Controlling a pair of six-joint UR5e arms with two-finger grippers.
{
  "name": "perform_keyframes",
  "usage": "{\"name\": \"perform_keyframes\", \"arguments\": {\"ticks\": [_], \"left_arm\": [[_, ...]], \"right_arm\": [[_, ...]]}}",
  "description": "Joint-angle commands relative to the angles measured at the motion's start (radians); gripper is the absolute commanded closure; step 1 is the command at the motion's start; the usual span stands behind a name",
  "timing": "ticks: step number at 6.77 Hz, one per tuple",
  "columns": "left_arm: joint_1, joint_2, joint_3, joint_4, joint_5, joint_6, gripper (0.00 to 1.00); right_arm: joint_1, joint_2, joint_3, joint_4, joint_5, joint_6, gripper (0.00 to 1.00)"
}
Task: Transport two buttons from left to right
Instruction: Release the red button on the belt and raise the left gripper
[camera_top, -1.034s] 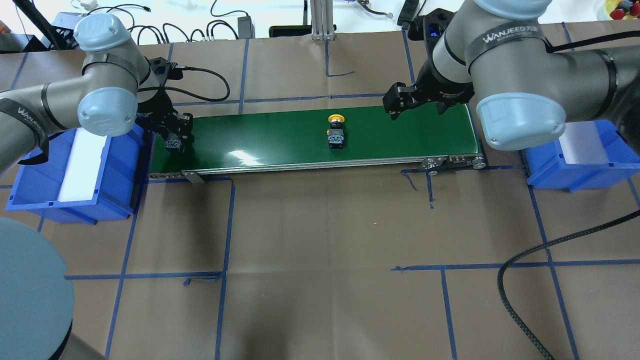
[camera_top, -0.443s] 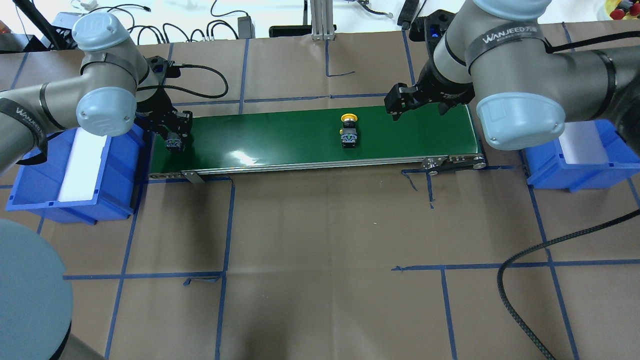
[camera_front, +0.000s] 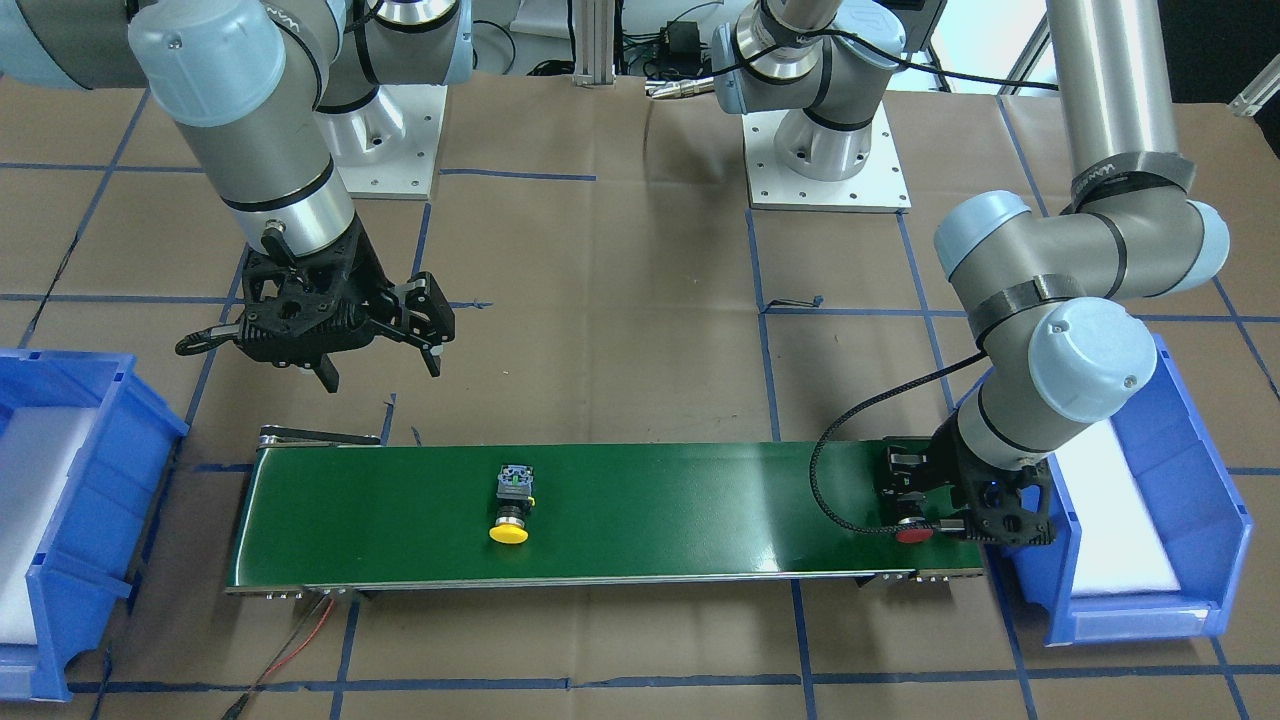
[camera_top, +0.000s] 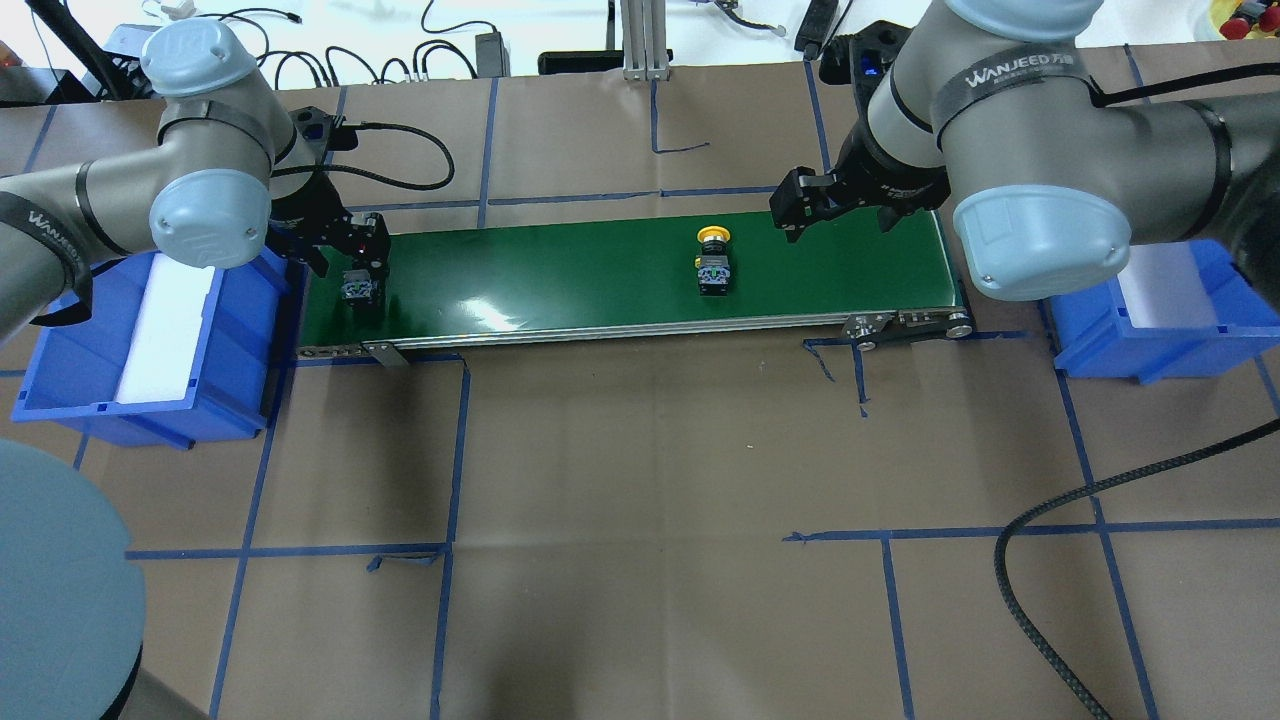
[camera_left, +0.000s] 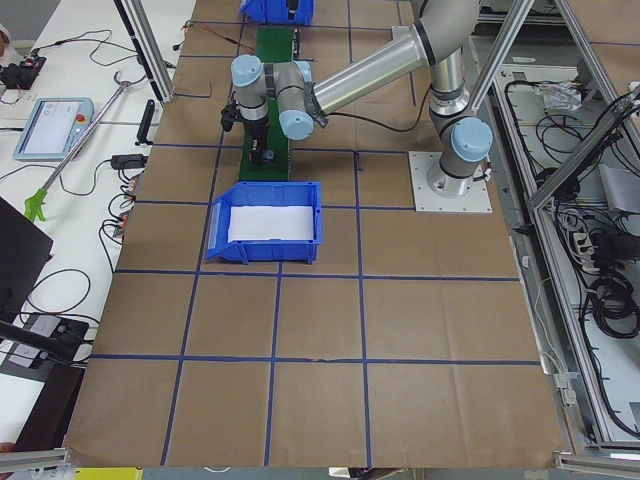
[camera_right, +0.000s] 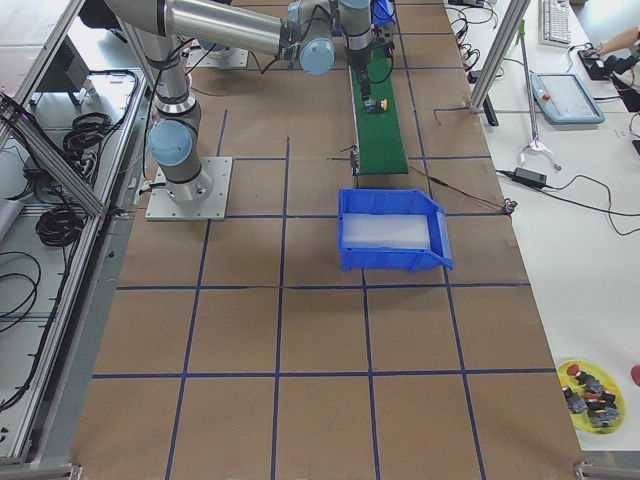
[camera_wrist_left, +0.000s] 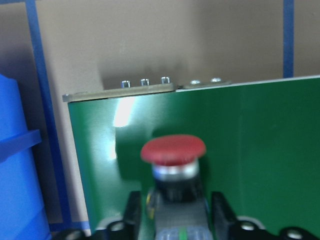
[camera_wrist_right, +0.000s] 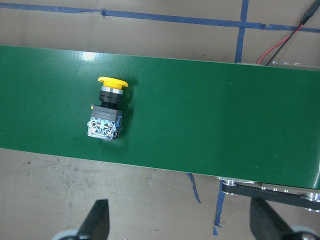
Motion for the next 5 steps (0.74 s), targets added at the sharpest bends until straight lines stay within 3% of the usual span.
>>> {"name": "perform_keyframes", "arguments": {"ticks": [1,2,4,5], "left_arm": [[0.001,0.033,0.02,-0.016,0.005,0.0,0.0],[0.0,0.073,0.045,-0.08,0.005,-0.004,0.0],[-0.019,0.111,0.185,-0.34,0.003,-0.108,0.0],[-0.04,0.134,0.213,-0.437,-0.003,-0.14,0.0]], "right_arm": [[-0.003,0.0,0.001,0.0,-0.003,0.0,0.0],[-0.003,0.002,0.007,-0.003,-0.005,0.002,0.0],[-0.003,0.071,0.011,-0.044,-0.002,0.035,0.0],[-0.005,0.12,-0.005,-0.117,0.001,0.06,0.0]]}}
